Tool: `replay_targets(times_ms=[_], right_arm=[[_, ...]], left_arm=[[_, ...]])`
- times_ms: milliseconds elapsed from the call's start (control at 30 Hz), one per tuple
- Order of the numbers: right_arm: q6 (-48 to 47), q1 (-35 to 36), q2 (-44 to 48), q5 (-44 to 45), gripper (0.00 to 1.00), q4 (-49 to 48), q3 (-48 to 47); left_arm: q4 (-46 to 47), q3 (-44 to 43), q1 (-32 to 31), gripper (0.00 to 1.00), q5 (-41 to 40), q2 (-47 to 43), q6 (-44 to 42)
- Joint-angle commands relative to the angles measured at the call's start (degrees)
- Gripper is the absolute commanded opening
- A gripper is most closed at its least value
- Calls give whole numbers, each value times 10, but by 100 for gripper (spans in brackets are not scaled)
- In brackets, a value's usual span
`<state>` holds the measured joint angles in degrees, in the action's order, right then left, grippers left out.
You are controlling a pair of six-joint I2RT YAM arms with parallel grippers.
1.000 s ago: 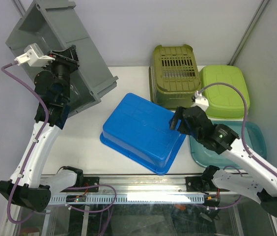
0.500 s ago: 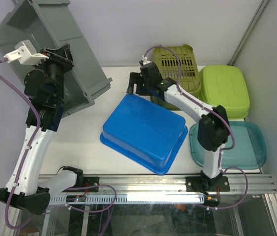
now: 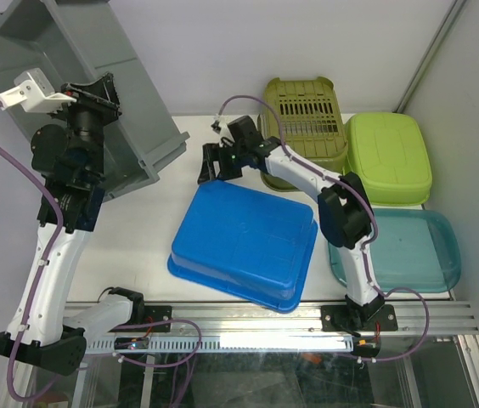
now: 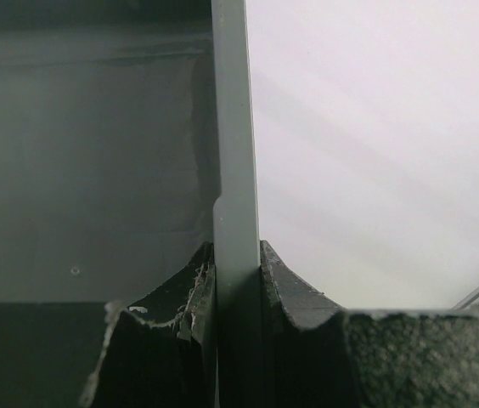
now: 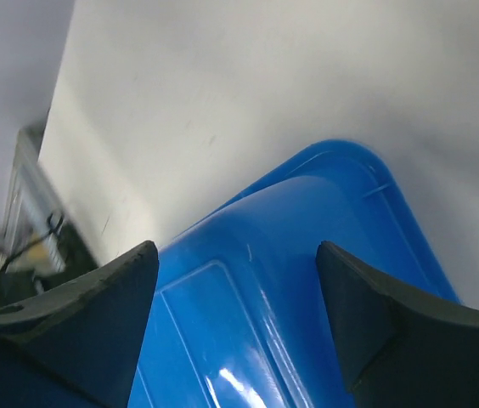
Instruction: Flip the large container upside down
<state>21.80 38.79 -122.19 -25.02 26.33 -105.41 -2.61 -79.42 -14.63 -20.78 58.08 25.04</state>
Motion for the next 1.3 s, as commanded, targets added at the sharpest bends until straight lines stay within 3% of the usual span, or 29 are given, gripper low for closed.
replay_targets(times_ms=[0, 133, 467, 700, 767, 933, 1267], right_arm=[[-37, 22, 70, -161, 79, 10, 59], [-68, 33, 102, -195, 79, 35, 103], [-38, 26, 300, 68, 82, -23, 200], [-24, 12, 493, 186, 85, -59, 361], [-13, 8, 552, 209, 86, -62, 400], [-1, 3, 653, 251, 87, -59, 477], [5, -1, 707, 275, 87, -8, 515]], left_arm=[[109, -63, -1, 0, 54, -10, -18], [108, -64, -1, 0, 64, -3, -5], [86, -72, -1, 0, 112, 30, 50], [48, -111, 0, 0, 166, 74, 88], [99, -79, 0, 0, 169, 75, 111], [388, 93, 0, 0, 133, 59, 172], [764, 246, 1, 0, 111, 174, 364]])
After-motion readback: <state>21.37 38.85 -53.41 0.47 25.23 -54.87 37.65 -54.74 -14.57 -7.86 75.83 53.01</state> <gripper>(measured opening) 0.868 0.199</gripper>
